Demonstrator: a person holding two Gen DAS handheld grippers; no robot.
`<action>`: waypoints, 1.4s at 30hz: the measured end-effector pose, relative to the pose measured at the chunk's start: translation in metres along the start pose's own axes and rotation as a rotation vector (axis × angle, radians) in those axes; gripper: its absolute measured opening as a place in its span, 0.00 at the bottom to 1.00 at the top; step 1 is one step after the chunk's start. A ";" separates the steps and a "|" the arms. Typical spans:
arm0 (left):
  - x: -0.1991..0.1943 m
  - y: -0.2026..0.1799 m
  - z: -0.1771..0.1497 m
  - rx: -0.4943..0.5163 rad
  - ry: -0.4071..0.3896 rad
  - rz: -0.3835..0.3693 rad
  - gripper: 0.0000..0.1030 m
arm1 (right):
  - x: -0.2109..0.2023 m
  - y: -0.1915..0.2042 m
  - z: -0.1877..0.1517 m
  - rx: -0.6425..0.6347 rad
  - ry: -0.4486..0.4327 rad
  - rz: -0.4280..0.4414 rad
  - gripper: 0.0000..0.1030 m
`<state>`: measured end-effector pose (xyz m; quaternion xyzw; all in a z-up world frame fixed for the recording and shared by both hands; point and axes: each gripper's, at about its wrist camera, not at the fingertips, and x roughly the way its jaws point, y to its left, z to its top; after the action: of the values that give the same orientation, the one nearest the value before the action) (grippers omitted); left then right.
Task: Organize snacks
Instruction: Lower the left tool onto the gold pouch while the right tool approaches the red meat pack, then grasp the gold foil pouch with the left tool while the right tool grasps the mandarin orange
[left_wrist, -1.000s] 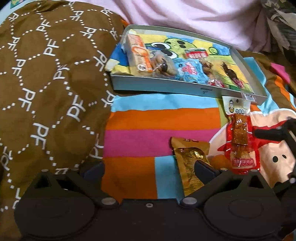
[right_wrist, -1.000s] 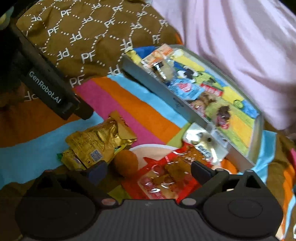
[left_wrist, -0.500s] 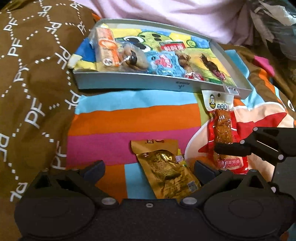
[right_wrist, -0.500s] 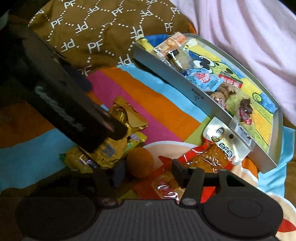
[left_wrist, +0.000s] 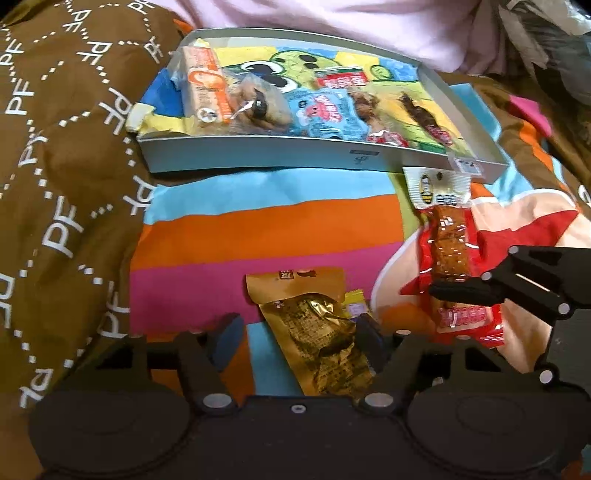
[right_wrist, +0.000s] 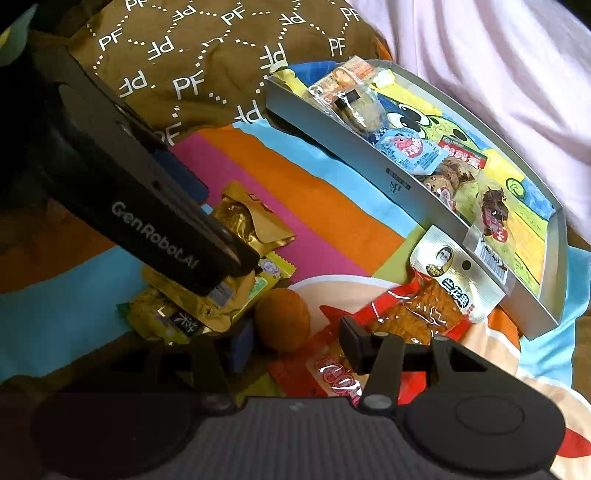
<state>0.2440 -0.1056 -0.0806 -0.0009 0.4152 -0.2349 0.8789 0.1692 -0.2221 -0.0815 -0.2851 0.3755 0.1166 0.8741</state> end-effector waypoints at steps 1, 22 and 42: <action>-0.001 0.001 0.001 -0.004 0.004 0.011 0.68 | 0.000 0.000 0.000 0.001 -0.001 -0.003 0.53; -0.002 0.009 0.000 -0.100 0.057 -0.020 0.61 | 0.006 0.004 0.002 -0.004 -0.019 -0.029 0.54; -0.005 0.009 -0.003 -0.069 -0.028 -0.029 0.44 | 0.012 0.024 0.004 -0.103 -0.054 -0.116 0.35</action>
<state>0.2430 -0.0949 -0.0802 -0.0406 0.4109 -0.2328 0.8805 0.1704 -0.2004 -0.0975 -0.3478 0.3284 0.0927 0.8733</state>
